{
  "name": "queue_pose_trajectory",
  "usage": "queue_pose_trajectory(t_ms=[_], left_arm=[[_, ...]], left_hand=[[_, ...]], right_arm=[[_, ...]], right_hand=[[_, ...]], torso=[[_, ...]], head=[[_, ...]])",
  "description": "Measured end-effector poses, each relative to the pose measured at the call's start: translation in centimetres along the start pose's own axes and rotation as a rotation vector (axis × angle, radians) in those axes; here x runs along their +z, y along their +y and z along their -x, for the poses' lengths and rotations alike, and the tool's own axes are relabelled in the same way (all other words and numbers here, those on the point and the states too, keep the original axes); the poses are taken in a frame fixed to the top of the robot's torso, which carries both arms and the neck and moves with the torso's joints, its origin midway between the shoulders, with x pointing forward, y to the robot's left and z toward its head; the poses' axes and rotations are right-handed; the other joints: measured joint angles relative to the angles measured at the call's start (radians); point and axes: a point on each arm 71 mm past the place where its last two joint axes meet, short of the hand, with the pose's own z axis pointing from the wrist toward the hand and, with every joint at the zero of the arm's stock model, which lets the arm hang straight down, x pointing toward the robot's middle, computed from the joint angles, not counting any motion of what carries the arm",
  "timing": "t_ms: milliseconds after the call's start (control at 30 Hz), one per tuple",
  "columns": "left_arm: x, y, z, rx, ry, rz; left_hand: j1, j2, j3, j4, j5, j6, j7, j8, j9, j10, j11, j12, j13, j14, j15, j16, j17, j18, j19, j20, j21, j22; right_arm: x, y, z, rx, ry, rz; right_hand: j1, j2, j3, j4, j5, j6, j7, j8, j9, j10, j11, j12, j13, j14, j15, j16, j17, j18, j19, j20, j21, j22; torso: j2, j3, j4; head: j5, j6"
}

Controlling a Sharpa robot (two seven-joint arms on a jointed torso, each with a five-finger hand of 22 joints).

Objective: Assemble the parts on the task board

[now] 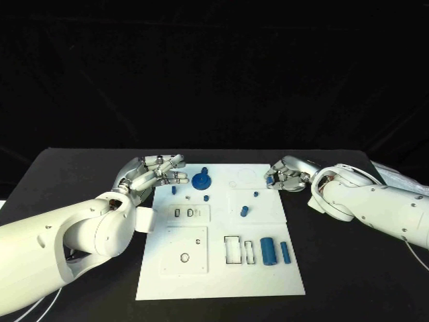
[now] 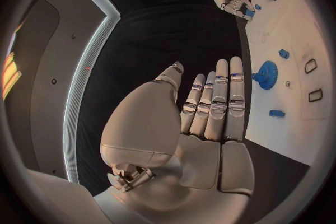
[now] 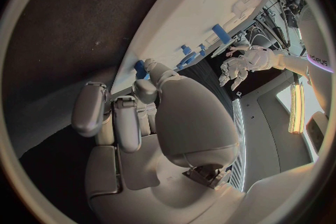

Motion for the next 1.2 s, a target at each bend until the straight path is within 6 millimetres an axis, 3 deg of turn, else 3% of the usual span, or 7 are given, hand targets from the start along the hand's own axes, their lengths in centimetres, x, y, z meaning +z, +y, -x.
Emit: queue_pose_trajectory(t_ms=[133, 233, 600, 867, 1200], left_arm=[[0.0, 0.0, 0.0, 0.0, 0.0, 0.001], [0.0, 0.0, 0.0, 0.0, 0.0, 0.001], [0.0, 0.0, 0.0, 0.001, -0.001, 0.002], [0.2, 0.2, 0.0, 0.001, -0.003, 0.004], [0.6, 0.5, 0.2, 0.002, -0.009, 0.007]], left_hand=[[0.0, 0.0, 0.0, 0.0, 0.0, 0.0, 0.0, 0.0, 0.0, 0.0, 0.0, 0.0, 0.0, 0.0, 0.0, 0.0, 0.0, 0.0, 0.0, 0.0, 0.0, 0.0], [0.0, 0.0, 0.0, 0.0, 0.0, 0.0, 0.0, 0.0, 0.0, 0.0, 0.0, 0.0, 0.0, 0.0, 0.0, 0.0, 0.0, 0.0, 0.0, 0.0, 0.0, 0.0], [0.0, 0.0, 0.0, 0.0, 0.0, 0.0, 0.0, 0.0, 0.0, 0.0, 0.0, 0.0, 0.0, 0.0, 0.0, 0.0, 0.001, 0.0, 0.0, 0.0, 0.0, 0.0], [0.0, 0.0, -0.003, -0.003, 0.0, 0.0, 0.0, 0.0, 0.0, 0.0, 0.0, 0.0, 0.0, 0.0, 0.0, 0.0, 0.003, 0.0, 0.0, 0.0, 0.0, 0.0], [0.0, 0.0, -0.003, -0.003, 0.0, 0.0, 0.0, 0.0, 0.0, 0.0, 0.0, 0.0, 0.0, 0.0, 0.0, 0.0, 0.003, 0.0, 0.0, 0.0, 0.0, 0.0]], right_arm=[[0.0, 0.0, 0.1, 0.003, -0.006, -0.001], [0.0, 0.0, 0.2, 0.006, -0.017, -0.002], [-0.3, 1.1, 1.0, 0.016, -0.091, 0.016], [-0.2, 6.7, 0.2, 0.078, -0.083, 0.068], [0.9, 14.7, -4.0, 0.126, -0.003, 0.106]], right_hand=[[-0.003, 0.008, 0.014, -0.006, 0.0, 0.034, -0.009, 0.016, 0.002, 0.013, -0.009, 0.013, 0.011, 0.0, -0.007, 0.002, 0.0, 0.0, 0.004, -0.004, 0.003, 0.004], [0.004, 0.015, 0.034, -0.015, -0.023, 0.055, -0.02, 0.028, 0.008, 0.023, -0.019, 0.019, 0.02, 0.004, -0.018, 0.005, 0.0, 0.0, 0.009, -0.013, 0.009, 0.011], [0.015, 0.043, 0.07, -0.04, -0.056, 0.056, -0.02, 0.035, 0.007, 0.032, -0.028, 0.024, 0.022, 0.004, -0.025, 0.01, 0.0, 0.0, 0.009, -0.023, 0.01, 0.013], [-0.003, 0.061, 0.078, -0.034, -0.064, 0.056, -0.021, 0.035, 0.007, 0.0, -0.03, -0.041, -0.033, 0.004, -0.025, 0.01, 0.0, 0.0, 0.005, -0.027, 0.01, 0.0], [-0.024, 0.063, 0.08, -0.036, -0.07, 0.055, -0.021, 0.035, 0.007, -0.005, -0.028, -0.061, -0.052, 0.004, -0.025, 0.002, 0.001, 0.0, 0.005, -0.027, 0.006, -0.006]], torso=[[0.0, 0.0001, 0.0003], [-0.001, 0.0001, 0.0005], [-0.002, -0.0001, 0.0009], [-0.007, -0.0029, -0.0004], [-0.02, -0.0092, 0.0024]], head=[[-0.001, -0.001], [-0.002, -0.001], [-0.006, 0.0], [-0.007, -0.001], [0.007, -0.018]])
